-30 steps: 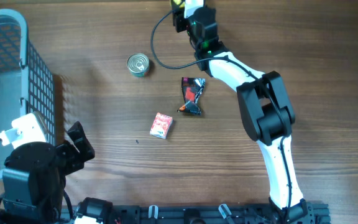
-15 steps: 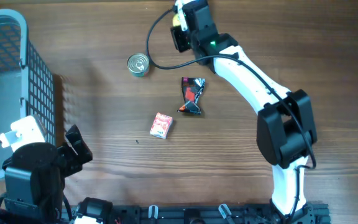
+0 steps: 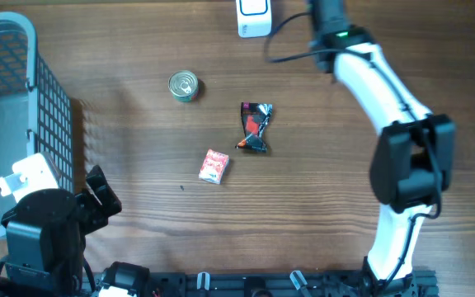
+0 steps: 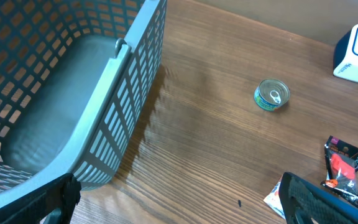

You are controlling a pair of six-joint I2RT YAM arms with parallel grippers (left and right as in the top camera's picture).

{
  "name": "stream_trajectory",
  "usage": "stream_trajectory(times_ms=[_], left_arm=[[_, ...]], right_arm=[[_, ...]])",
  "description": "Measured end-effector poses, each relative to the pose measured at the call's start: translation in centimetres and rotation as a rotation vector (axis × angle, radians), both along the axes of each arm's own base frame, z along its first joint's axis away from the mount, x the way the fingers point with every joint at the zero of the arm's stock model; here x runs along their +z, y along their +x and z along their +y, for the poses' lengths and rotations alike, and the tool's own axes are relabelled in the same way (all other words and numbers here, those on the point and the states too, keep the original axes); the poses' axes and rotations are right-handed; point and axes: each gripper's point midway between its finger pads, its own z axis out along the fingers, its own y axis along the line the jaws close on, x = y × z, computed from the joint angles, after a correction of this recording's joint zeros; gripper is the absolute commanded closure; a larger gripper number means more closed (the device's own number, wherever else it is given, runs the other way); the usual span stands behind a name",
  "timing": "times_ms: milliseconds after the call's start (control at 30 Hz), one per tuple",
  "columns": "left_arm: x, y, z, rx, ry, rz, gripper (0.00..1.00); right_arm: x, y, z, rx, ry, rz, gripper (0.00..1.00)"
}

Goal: Scan the item barcode
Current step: 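Carry the yellow can right and set it upright on the table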

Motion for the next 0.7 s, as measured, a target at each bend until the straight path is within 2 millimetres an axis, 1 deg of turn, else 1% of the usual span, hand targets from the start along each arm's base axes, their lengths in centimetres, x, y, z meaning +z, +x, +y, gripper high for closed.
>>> stream_trajectory(times_ms=[33,100,167,200,233,267,333,367,400,433,500,533,633,700], left_arm=[[0.0,0.0,0.0,0.0,0.0,0.0,0.0],[0.0,0.0,0.0,0.0,0.0,-0.001,0.0],[0.0,0.0,0.0,0.0,0.0,-0.001,0.0],[0.0,0.0,0.0,0.0,0.0,-0.001,0.0],[0.1,0.0,0.0,0.0,-0.001,-0.003,0.0],[0.1,0.0,0.0,0.0,-0.001,-0.004,0.0],[0.2,0.2,0.0,0.0,-0.003,-0.013,0.0],[0.4,0.4,-0.1,0.0,-0.006,-0.024,0.0],[0.6,0.5,-0.1,0.0,-0.008,-0.033,0.0],[0.7,0.6,-0.1,0.0,-0.009,-0.039,0.0],[0.7,0.6,-0.1,0.0,-0.009,-0.037,0.0],[0.6,0.5,-0.1,0.0,-0.008,-0.033,0.0],[0.5,0.4,0.0,0.006,-0.001,-0.03,0.0],[0.6,0.4,0.1,0.011,0.003,-0.031,0.0]], right_arm=[[-0.1,-0.2,-3.2,-0.06,0.003,0.008,0.43],[-0.5,-0.9,-8.3,-0.154,0.024,0.029,0.46],[-1.1,-2.4,-13.5,-0.263,0.065,0.049,0.51],[-1.3,-3.1,-15.5,-0.306,0.078,0.055,0.52],[-1.5,-4.3,-18.5,-0.378,0.097,0.061,0.44],[-1.7,-5.7,-21.5,-0.449,0.116,0.064,0.39],[-2.1,-7.7,-25.4,-0.505,0.157,0.079,0.4],[-2.3,-8.6,-26.6,-0.523,0.173,0.091,0.48],[-2.5,-9.0,-26.8,-0.526,0.183,0.098,0.49],[-2.7,-9.0,-26.3,-0.513,0.199,0.11,0.52],[-2.9,-8.3,-24.7,-0.476,0.234,0.113,0.52],[-3.0,-7.6,-23.3,-0.443,0.26,0.112,0.52],[-3.2,-6.3,-20.5,-0.393,0.307,0.107,0.52],[-3.2,-6.0,-19.8,-0.387,0.325,0.103,0.52]])
